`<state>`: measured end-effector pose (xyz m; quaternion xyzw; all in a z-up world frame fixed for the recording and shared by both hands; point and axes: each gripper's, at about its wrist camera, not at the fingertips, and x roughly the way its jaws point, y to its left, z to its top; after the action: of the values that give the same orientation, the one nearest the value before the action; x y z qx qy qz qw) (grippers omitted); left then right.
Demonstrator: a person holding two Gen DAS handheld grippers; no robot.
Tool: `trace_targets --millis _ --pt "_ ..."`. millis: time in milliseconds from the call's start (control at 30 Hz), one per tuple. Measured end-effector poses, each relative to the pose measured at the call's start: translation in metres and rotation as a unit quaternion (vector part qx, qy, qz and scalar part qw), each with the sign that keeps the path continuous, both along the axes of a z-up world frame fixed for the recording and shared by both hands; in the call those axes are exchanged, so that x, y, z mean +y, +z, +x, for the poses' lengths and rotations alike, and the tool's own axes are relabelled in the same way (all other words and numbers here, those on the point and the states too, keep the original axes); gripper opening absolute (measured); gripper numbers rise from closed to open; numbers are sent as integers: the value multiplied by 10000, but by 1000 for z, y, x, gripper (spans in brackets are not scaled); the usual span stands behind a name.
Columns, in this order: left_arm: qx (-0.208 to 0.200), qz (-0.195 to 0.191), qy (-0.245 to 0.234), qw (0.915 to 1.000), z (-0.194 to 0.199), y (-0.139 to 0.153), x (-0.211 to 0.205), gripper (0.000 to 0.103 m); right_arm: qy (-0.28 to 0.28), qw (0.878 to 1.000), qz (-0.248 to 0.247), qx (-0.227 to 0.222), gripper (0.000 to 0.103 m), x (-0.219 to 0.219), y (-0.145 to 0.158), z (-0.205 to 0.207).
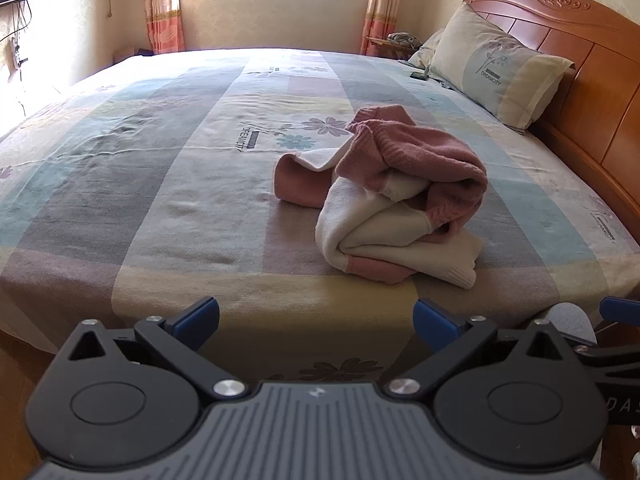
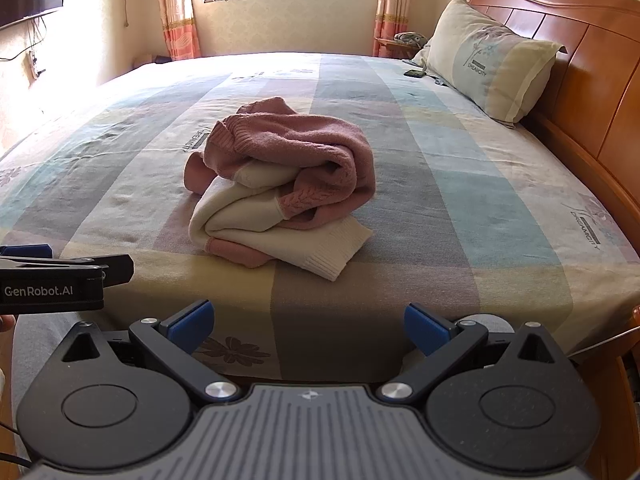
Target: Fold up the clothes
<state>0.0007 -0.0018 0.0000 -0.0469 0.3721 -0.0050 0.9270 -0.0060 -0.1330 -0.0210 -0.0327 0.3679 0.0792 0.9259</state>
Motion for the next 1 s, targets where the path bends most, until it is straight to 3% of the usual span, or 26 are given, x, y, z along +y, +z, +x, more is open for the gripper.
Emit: trace_targets --millis 1000 --pt "124 68 13 9999 2 -6 -4 102 15 10000 20 77 103 0 -2 1"
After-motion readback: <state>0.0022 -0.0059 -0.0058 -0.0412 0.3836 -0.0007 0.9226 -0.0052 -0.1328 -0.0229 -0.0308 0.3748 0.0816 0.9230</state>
